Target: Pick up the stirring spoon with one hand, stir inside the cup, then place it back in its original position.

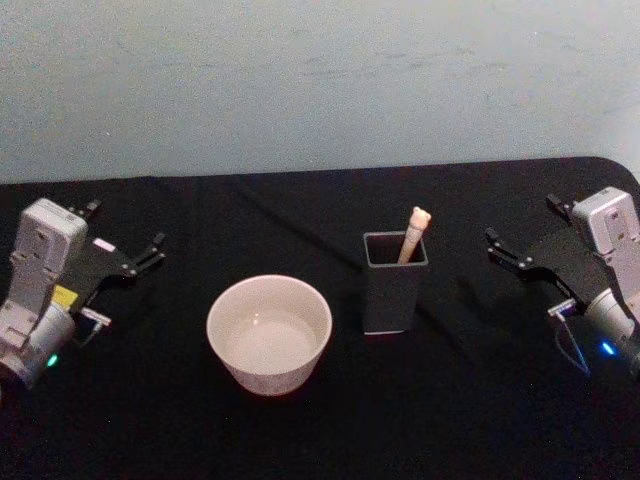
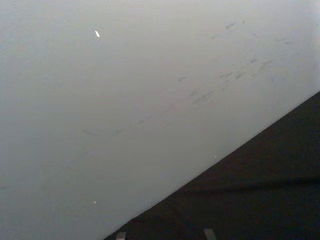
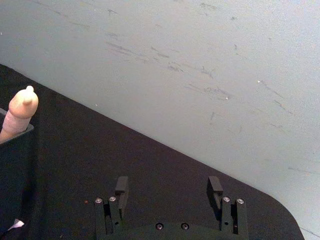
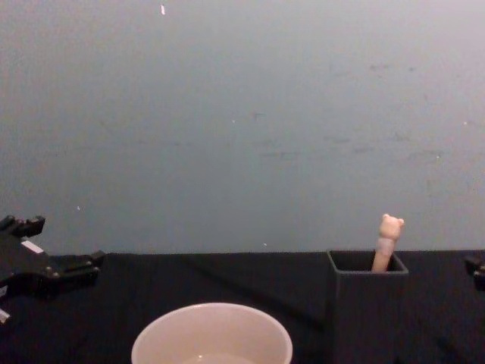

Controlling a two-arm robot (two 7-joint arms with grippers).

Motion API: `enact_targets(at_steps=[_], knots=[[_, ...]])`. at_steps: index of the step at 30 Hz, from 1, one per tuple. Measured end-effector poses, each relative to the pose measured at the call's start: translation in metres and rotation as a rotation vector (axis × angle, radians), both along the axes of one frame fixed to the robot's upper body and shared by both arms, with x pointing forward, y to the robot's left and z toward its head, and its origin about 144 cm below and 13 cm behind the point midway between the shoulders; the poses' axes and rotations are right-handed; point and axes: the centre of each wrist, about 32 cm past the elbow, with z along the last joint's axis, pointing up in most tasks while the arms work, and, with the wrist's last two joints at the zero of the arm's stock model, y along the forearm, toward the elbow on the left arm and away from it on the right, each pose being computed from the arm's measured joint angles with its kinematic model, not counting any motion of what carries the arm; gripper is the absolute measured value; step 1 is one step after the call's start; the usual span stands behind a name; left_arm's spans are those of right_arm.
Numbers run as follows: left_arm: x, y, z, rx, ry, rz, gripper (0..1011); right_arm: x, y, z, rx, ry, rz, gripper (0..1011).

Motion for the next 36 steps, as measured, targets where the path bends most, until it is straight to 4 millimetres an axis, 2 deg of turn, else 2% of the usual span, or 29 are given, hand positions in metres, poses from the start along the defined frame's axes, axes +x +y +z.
enact_targets(at_steps=[36], knots=[[0.0000, 0.0000, 0.0000, 0.000, 0.000, 0.000, 1001, 0.0000, 0.0000, 0.0000, 0.000, 0.000, 0.000, 1004]])
